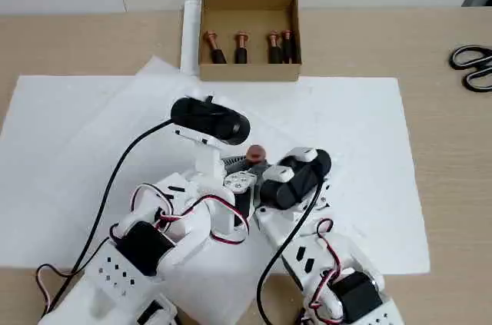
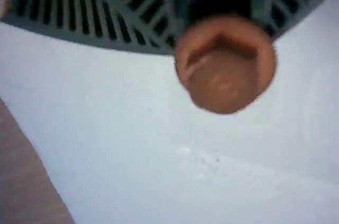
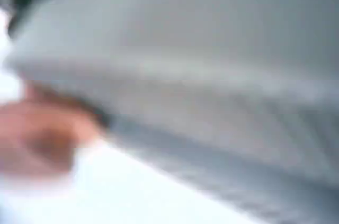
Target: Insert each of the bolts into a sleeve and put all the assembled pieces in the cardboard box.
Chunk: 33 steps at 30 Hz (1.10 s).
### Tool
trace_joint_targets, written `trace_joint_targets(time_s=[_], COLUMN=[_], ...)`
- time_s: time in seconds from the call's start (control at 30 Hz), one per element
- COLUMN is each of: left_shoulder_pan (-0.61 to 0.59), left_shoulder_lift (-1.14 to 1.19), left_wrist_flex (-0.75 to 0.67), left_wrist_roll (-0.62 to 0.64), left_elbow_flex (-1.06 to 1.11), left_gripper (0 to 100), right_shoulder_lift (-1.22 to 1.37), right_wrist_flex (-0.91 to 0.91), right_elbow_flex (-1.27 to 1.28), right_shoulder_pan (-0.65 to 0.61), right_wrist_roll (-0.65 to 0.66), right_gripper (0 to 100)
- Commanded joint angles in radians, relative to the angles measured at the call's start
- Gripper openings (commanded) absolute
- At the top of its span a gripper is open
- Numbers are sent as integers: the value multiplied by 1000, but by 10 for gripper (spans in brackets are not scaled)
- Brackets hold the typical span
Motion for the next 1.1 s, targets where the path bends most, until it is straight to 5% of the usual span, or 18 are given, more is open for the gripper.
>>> trace_joint_targets(time_s=[0.0,0.4,0.57,0.8,1.07], left_shoulder_pan=[6,-233,-417,-571,-612], left_shoulder_lift=[-18,-25,-25,-25,-26], left_wrist_flex=[35,385,540,589,654], left_wrist_roll=[0,-6,-238,-338,-338], left_elbow_flex=[-10,-412,-484,-498,-542], left_gripper=[215,276,276,275,275], right_shoulder_lift=[-12,-1,45,549,1276], right_wrist_flex=[-25,-24,-16,-58,-447], right_elbow_flex=[-9,-21,-169,-618,-1013], right_shoulder_pan=[-7,5,153,268,269], right_wrist_roll=[-9,-2,18,81,83], right_gripper=[4,4,4,4,4])
